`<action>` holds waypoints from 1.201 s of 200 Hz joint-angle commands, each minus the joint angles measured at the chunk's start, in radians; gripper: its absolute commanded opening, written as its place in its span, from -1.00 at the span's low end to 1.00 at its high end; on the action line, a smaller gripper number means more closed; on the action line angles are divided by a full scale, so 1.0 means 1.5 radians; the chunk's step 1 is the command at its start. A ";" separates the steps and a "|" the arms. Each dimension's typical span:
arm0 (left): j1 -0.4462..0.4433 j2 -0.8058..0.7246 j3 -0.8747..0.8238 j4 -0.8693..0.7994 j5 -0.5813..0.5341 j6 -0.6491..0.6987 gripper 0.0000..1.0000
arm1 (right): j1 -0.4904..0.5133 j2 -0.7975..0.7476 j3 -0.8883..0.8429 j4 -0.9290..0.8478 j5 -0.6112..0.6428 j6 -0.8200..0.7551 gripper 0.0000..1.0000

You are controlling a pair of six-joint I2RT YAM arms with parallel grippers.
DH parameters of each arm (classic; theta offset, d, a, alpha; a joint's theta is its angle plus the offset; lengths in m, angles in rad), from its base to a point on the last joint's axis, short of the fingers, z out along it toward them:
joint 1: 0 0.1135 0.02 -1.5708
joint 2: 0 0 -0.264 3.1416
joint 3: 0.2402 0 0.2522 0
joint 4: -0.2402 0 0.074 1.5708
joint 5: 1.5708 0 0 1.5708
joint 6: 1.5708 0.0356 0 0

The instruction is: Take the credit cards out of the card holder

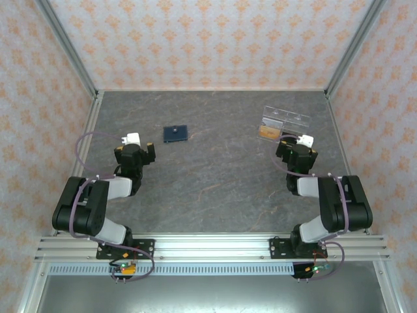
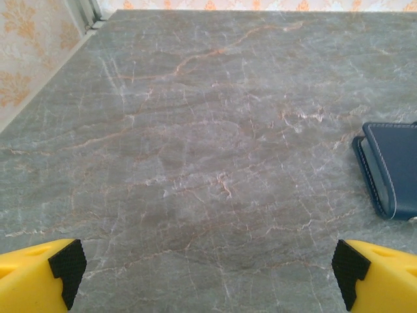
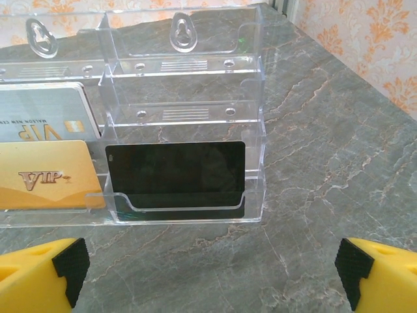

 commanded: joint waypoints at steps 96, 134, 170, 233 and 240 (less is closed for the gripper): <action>-0.006 -0.180 0.239 -0.454 0.050 -0.148 1.00 | -0.001 -0.282 0.264 -0.608 0.078 0.228 0.99; -0.029 -0.076 0.326 -0.502 0.109 -0.252 1.00 | -0.001 -0.223 0.338 -0.672 -0.033 0.269 0.99; -0.069 0.082 0.442 -0.583 0.095 -0.329 0.85 | -0.001 -0.135 0.406 -0.709 -0.160 0.286 1.00; -0.074 0.291 0.635 -0.699 0.069 -0.364 0.46 | 0.024 -0.053 0.442 -0.725 -0.251 0.288 0.92; -0.074 0.306 0.650 -0.707 0.068 -0.361 0.44 | 0.027 -0.053 0.443 -0.730 -0.255 0.283 0.92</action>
